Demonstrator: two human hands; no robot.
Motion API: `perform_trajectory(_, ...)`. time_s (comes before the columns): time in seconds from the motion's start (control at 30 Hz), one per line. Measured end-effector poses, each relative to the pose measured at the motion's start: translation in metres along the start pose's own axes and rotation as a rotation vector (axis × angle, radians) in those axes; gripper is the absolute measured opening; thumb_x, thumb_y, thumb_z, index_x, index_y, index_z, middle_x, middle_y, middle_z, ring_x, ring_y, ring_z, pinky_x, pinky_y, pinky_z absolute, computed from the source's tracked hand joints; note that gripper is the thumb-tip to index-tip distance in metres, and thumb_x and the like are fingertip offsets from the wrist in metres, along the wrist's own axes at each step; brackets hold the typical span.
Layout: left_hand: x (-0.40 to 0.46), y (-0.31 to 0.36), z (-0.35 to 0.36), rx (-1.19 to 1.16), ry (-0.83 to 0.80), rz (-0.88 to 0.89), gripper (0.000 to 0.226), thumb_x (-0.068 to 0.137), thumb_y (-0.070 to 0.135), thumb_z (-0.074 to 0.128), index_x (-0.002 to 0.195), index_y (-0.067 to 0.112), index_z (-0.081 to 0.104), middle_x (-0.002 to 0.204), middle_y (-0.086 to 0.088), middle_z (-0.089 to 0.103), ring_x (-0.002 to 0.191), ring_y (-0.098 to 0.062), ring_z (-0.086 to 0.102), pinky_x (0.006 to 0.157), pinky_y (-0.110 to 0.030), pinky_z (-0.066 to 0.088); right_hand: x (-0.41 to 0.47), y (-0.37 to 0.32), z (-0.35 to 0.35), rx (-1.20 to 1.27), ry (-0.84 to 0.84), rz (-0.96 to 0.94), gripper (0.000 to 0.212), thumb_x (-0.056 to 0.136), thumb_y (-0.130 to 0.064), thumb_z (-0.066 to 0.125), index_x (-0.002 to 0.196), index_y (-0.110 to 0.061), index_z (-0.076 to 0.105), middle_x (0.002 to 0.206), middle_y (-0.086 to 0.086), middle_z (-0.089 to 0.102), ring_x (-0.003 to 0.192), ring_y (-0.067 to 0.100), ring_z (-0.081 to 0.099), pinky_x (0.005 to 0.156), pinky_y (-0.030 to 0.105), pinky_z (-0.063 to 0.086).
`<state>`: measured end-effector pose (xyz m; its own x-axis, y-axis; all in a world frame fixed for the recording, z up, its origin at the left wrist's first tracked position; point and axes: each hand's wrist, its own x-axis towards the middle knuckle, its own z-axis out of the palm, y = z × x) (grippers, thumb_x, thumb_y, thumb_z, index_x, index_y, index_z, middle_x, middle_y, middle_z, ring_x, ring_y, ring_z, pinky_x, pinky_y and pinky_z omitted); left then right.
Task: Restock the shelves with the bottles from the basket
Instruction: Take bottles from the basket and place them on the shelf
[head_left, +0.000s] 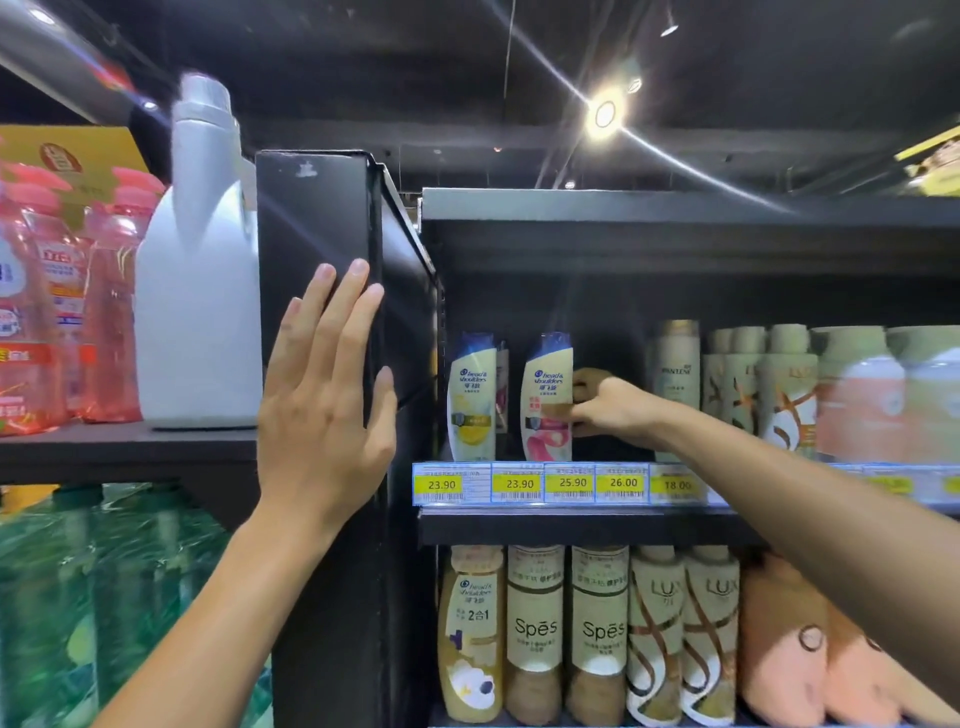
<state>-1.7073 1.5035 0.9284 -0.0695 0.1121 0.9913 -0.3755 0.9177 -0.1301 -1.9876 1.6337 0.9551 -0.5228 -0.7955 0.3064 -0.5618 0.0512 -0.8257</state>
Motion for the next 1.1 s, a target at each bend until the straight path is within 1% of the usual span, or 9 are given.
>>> perform_trajectory(0.1,0.0,0.0,0.0,-0.007,-0.004,-0.001,0.066,0.092,0.004,0.059,0.154,0.004,0.035,0.165,-0.008,0.027,0.156,-0.026,0.017,0.125,-0.052,0.02,0.003,0.003,0.0,0.02,-0.006,0.023,0.045,0.092,0.001,0.067,0.132,-0.007,0.048,0.112,0.006,0.071,0.098,0.016,0.07,0.069,0.024,0.061)
perform_trajectory(0.23,0.0,0.001,0.0,-0.006,-0.005,-0.003,0.066,0.092,0.004,0.059,0.153,0.004,0.036,0.165,-0.008,0.028,0.156,-0.026,0.017,0.125,-0.051,0.02,0.005,0.003,-0.006,-0.235,-0.101,0.032,0.034,0.094,-0.016,0.07,0.126,-0.013,0.06,0.119,0.008,0.072,0.102,0.022,0.072,0.088,0.036,0.061)
perform_trajectory(0.4,0.0,0.002,0.0,-0.006,0.003,-0.011,0.067,0.091,0.003,0.06,0.154,0.004,0.036,0.165,-0.007,0.028,0.156,-0.026,0.017,0.125,-0.051,0.019,0.008,0.006,-0.004,-0.413,-0.153,0.066,0.031,0.092,-0.03,0.071,0.12,-0.016,0.068,0.112,0.001,0.074,0.088,0.014,0.074,0.08,0.028,0.061)
perform_trajectory(0.5,0.001,0.002,0.0,0.001,0.002,-0.012,0.068,0.09,0.003,0.06,0.154,0.004,0.035,0.165,-0.008,0.028,0.156,-0.025,0.016,0.125,-0.051,0.019,0.026,0.018,-0.003,-0.545,-0.121,0.094,0.033,0.092,-0.039,0.07,0.118,-0.019,0.07,0.115,0.001,0.075,0.093,0.016,0.074,0.09,0.035,0.059)
perform_trajectory(0.63,0.001,0.003,0.0,-0.001,0.002,-0.013,0.069,0.09,0.003,0.06,0.154,0.005,0.036,0.165,-0.007,0.028,0.156,-0.024,0.016,0.126,-0.051,0.018,0.037,0.019,-0.001,-0.774,-0.126,0.167,0.028,0.099,-0.029,0.058,0.117,-0.01,0.067,0.116,0.003,0.072,0.098,0.017,0.07,0.098,0.037,0.054)
perform_trajectory(0.8,0.002,0.003,0.0,0.007,-0.009,-0.018,0.069,0.089,0.003,0.06,0.153,0.005,0.035,0.165,-0.006,0.027,0.156,-0.025,0.016,0.125,-0.051,0.018,-0.001,-0.019,0.0,-0.828,-0.205,0.111,0.05,0.094,-0.057,0.055,0.121,-0.016,0.064,0.102,-0.005,0.069,0.09,0.013,0.066,0.093,0.031,0.049)
perform_trajectory(0.83,0.003,0.003,-0.001,0.015,-0.018,-0.017,0.07,0.088,0.004,0.059,0.154,0.005,0.035,0.166,-0.006,0.026,0.156,-0.025,0.015,0.126,-0.051,0.017,-0.012,-0.027,-0.002,-0.858,-0.186,0.079,0.053,0.091,-0.064,0.054,0.113,-0.017,0.063,0.098,-0.005,0.069,0.088,0.013,0.065,0.09,0.031,0.049)
perform_trajectory(0.93,0.002,0.004,-0.004,0.05,-0.073,-0.025,0.074,0.088,0.007,0.059,0.156,0.007,0.03,0.168,-0.006,0.02,0.157,-0.026,0.01,0.126,-0.052,0.014,-0.048,-0.044,-0.016,-0.899,-0.026,-0.119,0.079,0.079,-0.08,0.052,0.124,-0.016,0.063,0.112,-0.001,0.072,0.098,0.017,0.068,0.096,0.038,0.052)
perform_trajectory(1.1,-0.037,0.017,-0.015,0.07,-0.213,-0.056,0.079,0.091,0.017,0.061,0.159,0.01,0.022,0.17,-0.01,0.009,0.158,-0.031,0.0,0.125,-0.057,0.005,-0.153,-0.032,-0.008,-0.619,0.164,-0.606,0.046,0.09,-0.047,0.064,0.13,-0.025,0.062,0.123,-0.014,0.068,0.112,0.0,0.062,0.102,0.026,0.049)
